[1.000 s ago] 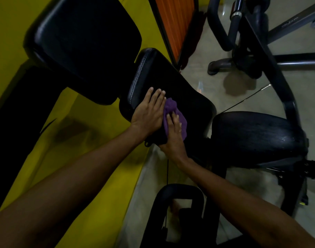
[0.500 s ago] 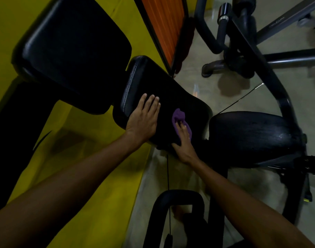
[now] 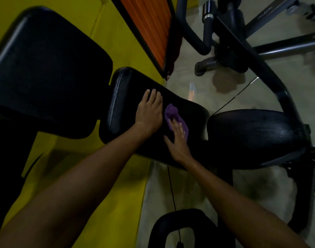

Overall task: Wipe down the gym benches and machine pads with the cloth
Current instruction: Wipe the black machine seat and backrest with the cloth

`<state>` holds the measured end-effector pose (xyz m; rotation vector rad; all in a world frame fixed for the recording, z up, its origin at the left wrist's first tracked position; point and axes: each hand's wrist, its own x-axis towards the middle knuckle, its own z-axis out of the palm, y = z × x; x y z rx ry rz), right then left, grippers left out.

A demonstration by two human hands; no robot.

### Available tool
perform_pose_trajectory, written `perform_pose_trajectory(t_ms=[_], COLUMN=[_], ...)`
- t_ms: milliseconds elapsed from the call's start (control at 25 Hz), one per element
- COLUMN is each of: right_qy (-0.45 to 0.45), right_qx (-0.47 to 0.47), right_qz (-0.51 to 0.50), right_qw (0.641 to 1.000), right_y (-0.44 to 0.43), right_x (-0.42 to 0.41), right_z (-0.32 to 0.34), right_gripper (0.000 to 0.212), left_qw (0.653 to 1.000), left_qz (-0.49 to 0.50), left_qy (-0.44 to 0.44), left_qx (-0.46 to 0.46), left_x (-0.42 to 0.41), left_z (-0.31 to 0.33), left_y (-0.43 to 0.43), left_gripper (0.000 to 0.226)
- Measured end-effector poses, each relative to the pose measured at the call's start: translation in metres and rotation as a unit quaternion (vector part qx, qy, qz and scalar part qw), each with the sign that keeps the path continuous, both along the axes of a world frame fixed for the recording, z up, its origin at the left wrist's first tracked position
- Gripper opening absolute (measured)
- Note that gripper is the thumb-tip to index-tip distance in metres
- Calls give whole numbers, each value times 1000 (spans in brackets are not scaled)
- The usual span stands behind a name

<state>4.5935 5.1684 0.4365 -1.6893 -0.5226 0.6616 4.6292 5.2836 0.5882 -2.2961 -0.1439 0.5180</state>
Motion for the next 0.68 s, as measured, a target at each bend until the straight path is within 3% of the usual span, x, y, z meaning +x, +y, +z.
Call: perform_pose_trajectory(t_ms=[240, 360, 480, 560, 680], right_qy=[211, 129, 23, 13, 90], right_qx=[-158, -143, -41, -28, -97], right_qz=[-74, -47, -43, -59, -113], right_qw=[962, 980, 998, 998, 985], right_y=[36, 54, 38, 22, 31], right_x=[109, 130, 81, 56, 90], right_z=[-54, -44, -40, -58, -90], right_gripper=[71, 69, 69, 69, 72], left_qw=[997, 996, 996, 996, 997], left_qz=[-24, -29, -38, -38, -39], left_qy=[29, 24, 13, 8, 4], left_qx=[64, 84, 84, 77, 70], left_x=[29, 33, 37, 38, 41], left_z=[-31, -39, -49, -53, -58], left_y=[12, 12, 15, 16, 17], left_gripper=[65, 69, 71, 71, 71])
